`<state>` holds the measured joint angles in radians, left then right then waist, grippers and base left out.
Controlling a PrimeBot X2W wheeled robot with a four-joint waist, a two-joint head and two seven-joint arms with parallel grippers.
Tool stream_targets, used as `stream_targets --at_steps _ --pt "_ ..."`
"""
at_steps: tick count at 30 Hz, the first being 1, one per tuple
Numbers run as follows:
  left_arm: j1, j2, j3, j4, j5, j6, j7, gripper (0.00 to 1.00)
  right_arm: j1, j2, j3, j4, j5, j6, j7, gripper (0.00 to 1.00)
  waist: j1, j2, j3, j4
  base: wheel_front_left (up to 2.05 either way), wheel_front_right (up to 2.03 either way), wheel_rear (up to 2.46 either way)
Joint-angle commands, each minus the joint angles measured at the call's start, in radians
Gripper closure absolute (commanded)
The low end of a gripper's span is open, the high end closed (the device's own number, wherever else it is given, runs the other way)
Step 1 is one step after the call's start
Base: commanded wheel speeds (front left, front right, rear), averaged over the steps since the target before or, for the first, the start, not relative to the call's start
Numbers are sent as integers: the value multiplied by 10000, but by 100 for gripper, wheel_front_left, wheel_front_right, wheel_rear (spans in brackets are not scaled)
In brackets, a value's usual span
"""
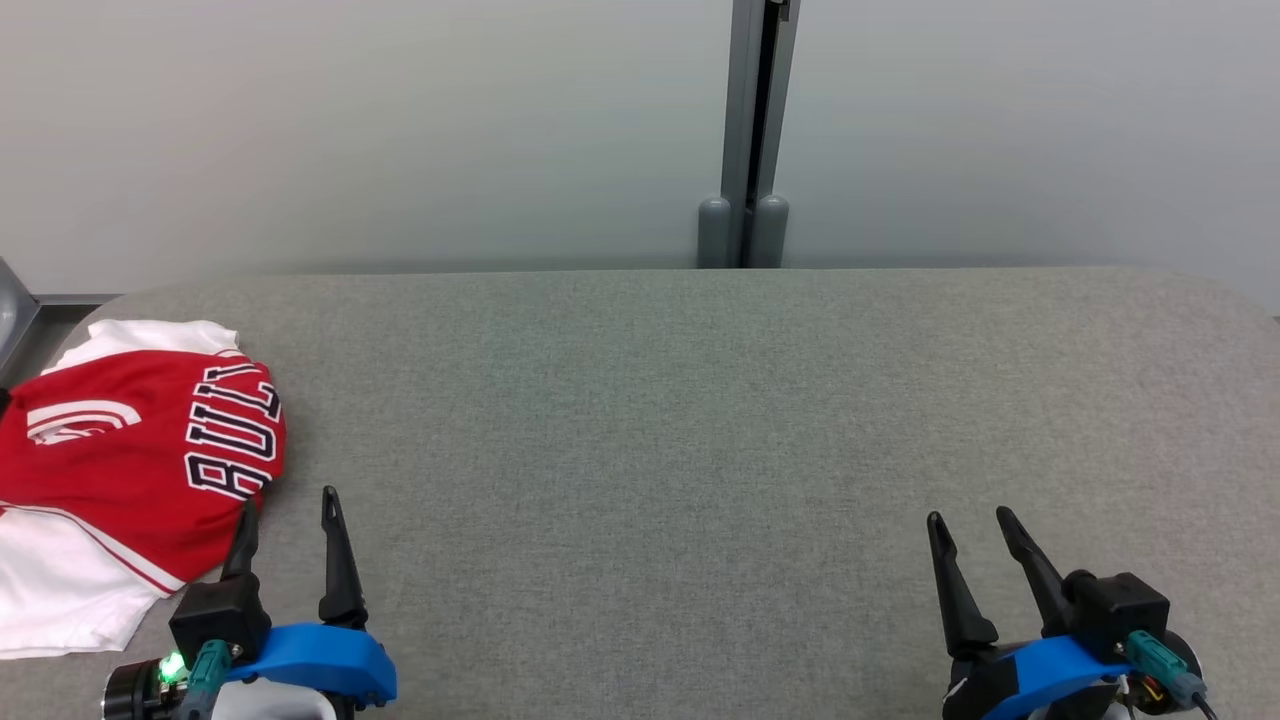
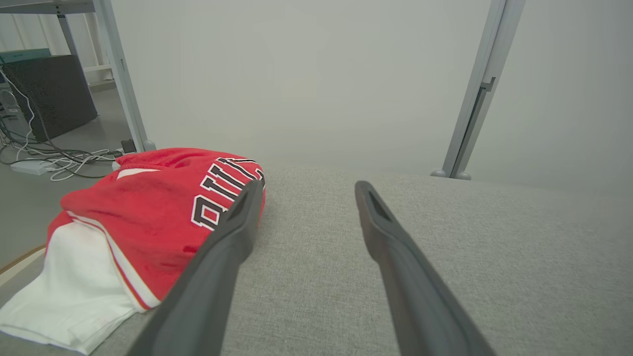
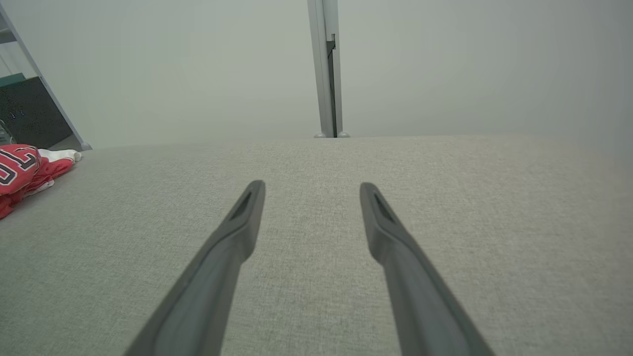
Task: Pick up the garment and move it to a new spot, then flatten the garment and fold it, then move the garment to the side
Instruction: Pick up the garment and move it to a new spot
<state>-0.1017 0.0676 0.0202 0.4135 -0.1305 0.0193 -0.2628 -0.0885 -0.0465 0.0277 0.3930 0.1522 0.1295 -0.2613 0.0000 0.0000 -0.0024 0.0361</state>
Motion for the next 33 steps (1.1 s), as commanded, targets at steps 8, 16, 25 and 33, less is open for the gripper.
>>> stream_targets --at_steps 8,16,25,33 --pt "-67 137 20 -131 -47 86 -30 0 2 -68 203 -97 162 19 -56 0 0 0 5 588 0 0 0" --pt "17 211 133 -376 -64 120 -30 0 69 -68 241 -91 223 14 -50 0 0 0 29 1403 0 0 0" --pt "93 315 197 -534 -96 176 -31 0 69 -69 242 -152 180 14 -48 0 0 0 95 2318 0 0 0" --pt "-40 356 302 -701 -162 236 -30 0 18 -69 146 -329 39 14 -50 0 0 0 336 3109 0 0 0"
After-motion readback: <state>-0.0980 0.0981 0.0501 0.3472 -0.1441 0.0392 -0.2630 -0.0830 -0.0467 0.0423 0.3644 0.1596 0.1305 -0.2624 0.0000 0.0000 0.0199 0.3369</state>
